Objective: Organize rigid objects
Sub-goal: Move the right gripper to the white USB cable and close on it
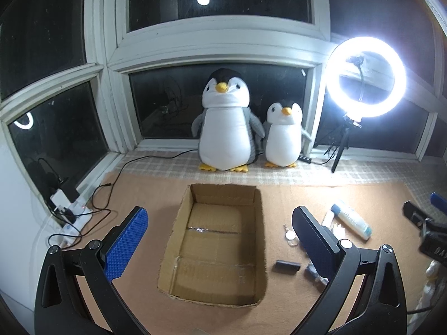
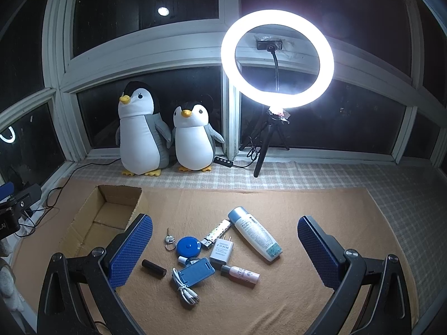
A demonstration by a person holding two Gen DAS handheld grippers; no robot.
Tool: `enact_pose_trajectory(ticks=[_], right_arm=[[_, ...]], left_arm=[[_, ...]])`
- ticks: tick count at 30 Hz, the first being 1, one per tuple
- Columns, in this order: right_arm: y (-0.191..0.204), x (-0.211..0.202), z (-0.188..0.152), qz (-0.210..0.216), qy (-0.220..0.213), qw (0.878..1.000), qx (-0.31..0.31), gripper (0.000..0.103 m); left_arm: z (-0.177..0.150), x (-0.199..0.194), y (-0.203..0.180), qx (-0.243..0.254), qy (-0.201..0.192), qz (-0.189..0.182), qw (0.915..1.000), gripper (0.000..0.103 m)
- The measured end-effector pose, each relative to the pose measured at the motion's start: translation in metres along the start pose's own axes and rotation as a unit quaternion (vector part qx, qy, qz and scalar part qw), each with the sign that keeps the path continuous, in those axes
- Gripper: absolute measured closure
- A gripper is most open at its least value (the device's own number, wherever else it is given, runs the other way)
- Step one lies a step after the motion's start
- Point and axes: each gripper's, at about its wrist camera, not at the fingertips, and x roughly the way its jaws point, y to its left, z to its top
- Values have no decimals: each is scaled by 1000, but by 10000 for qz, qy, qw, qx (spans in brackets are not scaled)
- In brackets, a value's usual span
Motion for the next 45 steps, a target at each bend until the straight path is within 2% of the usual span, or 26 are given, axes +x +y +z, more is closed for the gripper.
enact_pose_trajectory(ticks=[9, 17, 19, 25, 34, 36, 41, 45], right_arm=[[-18, 19, -12, 17, 247, 9996, 117, 1], [-40, 41, -27, 146, 535, 9981, 275, 1], [-48, 51, -34, 258, 673, 9967, 381, 1], [-58, 70, -48, 341, 869, 9951, 312, 1], [-53, 90, -73, 556, 1230, 9908, -33, 1], [-51, 95, -77, 708, 1350, 9883, -24, 1], [-36, 104, -83, 1067, 1502, 9826, -224, 1], [-16, 110, -88, 1287, 1615, 9769, -556, 8]], left_arm=[[-30, 46, 44, -63, 720, 561, 9958, 0], [-73, 110, 78, -328, 1650, 762, 9828, 1], [-81, 122, 80, -342, 1837, 805, 9791, 8], [-103, 152, 89, -461, 2287, 869, 9685, 18], [-113, 167, 88, -463, 2490, 887, 9633, 33], [-115, 172, 92, -498, 2529, 866, 9623, 40], [-114, 178, 91, -479, 2539, 837, 9624, 44], [-112, 179, 89, -505, 2548, 793, 9624, 51]])
